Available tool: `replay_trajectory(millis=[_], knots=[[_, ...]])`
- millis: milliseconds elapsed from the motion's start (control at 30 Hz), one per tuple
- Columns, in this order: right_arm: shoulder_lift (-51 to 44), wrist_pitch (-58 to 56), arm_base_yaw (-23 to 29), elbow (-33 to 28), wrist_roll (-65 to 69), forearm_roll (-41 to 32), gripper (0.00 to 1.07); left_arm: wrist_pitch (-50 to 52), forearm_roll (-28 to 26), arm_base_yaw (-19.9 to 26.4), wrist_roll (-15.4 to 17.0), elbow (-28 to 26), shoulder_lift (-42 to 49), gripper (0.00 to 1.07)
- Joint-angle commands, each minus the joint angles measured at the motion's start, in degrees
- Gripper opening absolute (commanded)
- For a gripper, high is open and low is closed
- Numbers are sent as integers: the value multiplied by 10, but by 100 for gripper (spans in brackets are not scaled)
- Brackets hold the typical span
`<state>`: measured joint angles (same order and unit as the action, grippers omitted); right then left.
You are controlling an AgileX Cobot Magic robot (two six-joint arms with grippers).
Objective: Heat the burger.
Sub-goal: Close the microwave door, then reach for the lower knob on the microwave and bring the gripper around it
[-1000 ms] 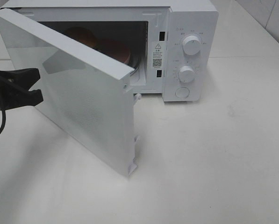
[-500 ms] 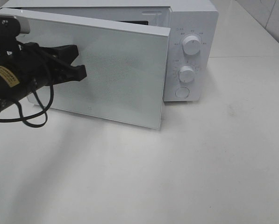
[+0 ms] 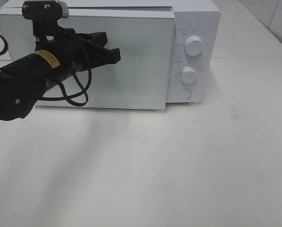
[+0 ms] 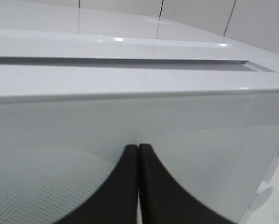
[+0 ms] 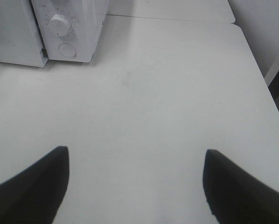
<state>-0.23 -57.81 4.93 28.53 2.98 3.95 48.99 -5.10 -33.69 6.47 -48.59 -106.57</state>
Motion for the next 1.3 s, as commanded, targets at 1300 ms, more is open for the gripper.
replay_trajectory(millis=[1300], knots=[[-15,8,-2,0,-3,0,76,-338,-79,-121,-128,-88,21,24]])
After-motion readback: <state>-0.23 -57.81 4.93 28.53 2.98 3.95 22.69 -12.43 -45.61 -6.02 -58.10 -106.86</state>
